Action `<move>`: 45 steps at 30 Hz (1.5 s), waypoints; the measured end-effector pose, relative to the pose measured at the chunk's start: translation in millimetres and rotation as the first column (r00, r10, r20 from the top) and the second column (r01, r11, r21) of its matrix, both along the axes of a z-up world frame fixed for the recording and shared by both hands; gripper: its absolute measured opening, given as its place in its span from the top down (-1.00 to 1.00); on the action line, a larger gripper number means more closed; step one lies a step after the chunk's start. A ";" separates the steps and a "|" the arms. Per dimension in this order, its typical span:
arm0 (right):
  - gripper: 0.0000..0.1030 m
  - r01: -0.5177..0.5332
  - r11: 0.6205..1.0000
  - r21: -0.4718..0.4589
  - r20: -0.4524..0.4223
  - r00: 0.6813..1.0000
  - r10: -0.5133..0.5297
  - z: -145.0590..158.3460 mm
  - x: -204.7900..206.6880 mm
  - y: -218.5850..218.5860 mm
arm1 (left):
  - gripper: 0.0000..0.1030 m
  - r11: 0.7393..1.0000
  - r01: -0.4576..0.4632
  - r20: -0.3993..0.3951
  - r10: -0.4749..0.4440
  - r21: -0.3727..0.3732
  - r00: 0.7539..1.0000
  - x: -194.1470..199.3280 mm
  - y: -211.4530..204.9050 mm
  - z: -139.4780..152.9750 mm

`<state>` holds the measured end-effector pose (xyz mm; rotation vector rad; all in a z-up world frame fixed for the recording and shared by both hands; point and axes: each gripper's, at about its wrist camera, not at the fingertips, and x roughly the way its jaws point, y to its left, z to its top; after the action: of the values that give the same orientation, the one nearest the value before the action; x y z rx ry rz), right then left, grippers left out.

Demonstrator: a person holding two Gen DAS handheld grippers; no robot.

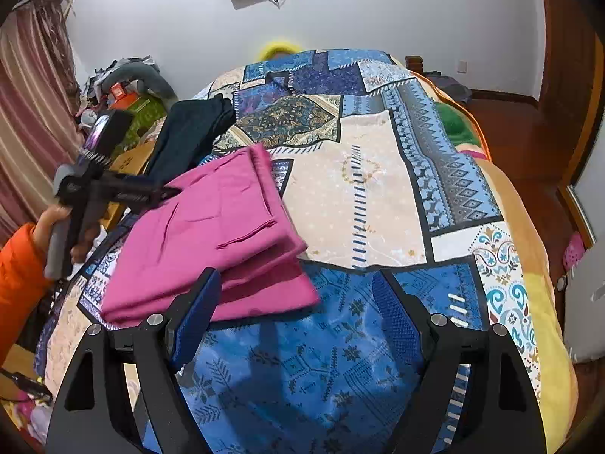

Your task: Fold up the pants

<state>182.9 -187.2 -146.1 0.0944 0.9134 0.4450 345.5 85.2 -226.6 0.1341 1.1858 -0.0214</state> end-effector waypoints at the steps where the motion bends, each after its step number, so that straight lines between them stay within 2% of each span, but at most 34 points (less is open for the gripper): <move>1: -0.54 -0.002 1.000 0.000 0.001 1.000 0.002 0.5 0.7 1.0 | -0.64 1.000 -0.004 -0.001 0.004 -0.007 1.000 -9.1 3.9 3.0; 7: -0.54 -0.038 0.999 0.035 -0.014 0.999 0.038 -1.6 5.8 13.0 | -0.64 0.999 -0.006 0.005 0.006 -0.038 1.000 -49.5 15.1 14.4; 12: -0.53 -0.102 0.993 0.055 -0.035 0.994 0.104 -13.2 14.2 32.4 | -0.64 0.995 -0.008 0.024 0.011 -0.095 1.000 -77.0 16.6 21.3; 14: -0.35 -0.106 0.992 0.068 -0.062 0.992 0.111 -21.1 23.6 37.8 | -0.63 0.995 -0.009 0.043 0.014 -0.104 0.999 -82.8 15.9 24.0; 16: -0.17 -0.113 0.990 0.081 -0.086 0.989 0.120 -26.7 32.2 42.0 | -0.45 0.991 -0.007 0.056 0.015 -0.132 0.998 -87.0 15.8 26.1; 18: -0.02 -0.110 0.988 0.112 -0.106 0.987 0.122 -29.6 40.0 43.2 | -0.07 0.986 0.000 0.059 0.011 -0.169 0.998 -88.7 16.1 27.1; 20: 0.24 -0.114 0.985 0.126 -0.128 0.983 0.130 -32.7 45.7 45.1 | 0.13 0.980 -0.003 0.062 0.016 -0.199 0.998 -89.7 16.9 27.2; 22: 0.42 -0.116 0.987 0.114 -0.139 0.981 0.132 -36.8 46.5 47.3 | 0.37 0.977 -0.006 0.065 0.020 -0.213 0.998 -90.5 17.4 26.3; 23: 0.47 -0.126 0.987 0.101 -0.141 0.980 0.139 -38.9 46.2 48.9 | 0.68 0.986 -0.032 0.060 0.042 -0.164 0.997 -90.8 17.1 22.7; 24: 0.49 -0.136 0.986 0.093 -0.142 0.979 0.149 -40.7 45.6 49.3 | 0.78 0.989 -0.047 0.053 0.055 -0.142 0.997 -91.7 18.1 19.2; 26: 0.57 -0.154 0.986 0.069 -0.139 0.977 0.162 -43.5 43.3 50.4 | 0.78 0.984 -0.063 0.045 0.071 -0.167 0.996 -97.6 22.3 10.6; 28: 0.66 -0.165 0.986 0.031 -0.133 0.977 0.167 -45.9 42.2 51.4 | 0.78 0.987 -0.061 0.058 0.070 -0.152 0.996 -102.3 21.1 10.2; 31: 0.66 -0.187 0.982 0.001 -0.137 0.973 0.185 -49.3 42.7 51.8 | 0.78 0.993 -0.059 0.062 0.066 -0.106 0.996 -105.6 16.9 10.8; 34: 0.66 -0.214 0.976 -0.036 -0.143 0.968 0.207 -46.8 45.3 55.1 | 0.78 0.993 -0.046 0.050 0.051 -0.106 0.997 -104.0 20.9 13.5; 37: 0.58 -0.236 0.970 -0.063 -0.147 0.963 0.224 -40.4 46.7 54.1 | 0.78 0.992 -0.039 0.042 0.045 -0.120 0.998 -101.3 29.2 20.0; 39: 0.41 -0.230 0.971 -0.068 -0.159 0.963 0.217 -35.7 48.8 48.2 | 0.73 0.992 -0.041 0.054 0.048 -0.122 0.997 -99.3 33.9 28.2; 40: 0.26 -0.223 0.972 -0.068 -0.163 0.964 0.210 -33.5 49.8 44.6 | 0.70 0.992 -0.044 0.063 0.052 -0.122 0.997 -98.2 35.8 32.0; 41: 0.13 -0.217 0.974 -0.062 -0.163 0.965 0.205 -31.2 51.6 42.0 | 0.60 0.991 -0.051 0.078 0.061 -0.125 0.995 -95.6 39.1 38.6; 43: -0.02 -0.197 0.980 -0.036 -0.149 0.970 0.190 -25.8 53.7 36.4 | 0.34 0.989 -0.065 0.106 0.079 -0.132 0.991 -88.7 42.9 49.3; 45: -0.07 -0.163 0.987 -0.015 -0.128 0.979 0.160 -18.9 57.8 31.5 | -0.02 0.988 -0.075 0.140 0.094 -0.133 0.986 -79.3 46.1 58.5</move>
<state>240.7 -155.7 -165.0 0.0256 1.0554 0.5835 266.2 131.3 -168.1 -0.0273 1.0394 -0.0122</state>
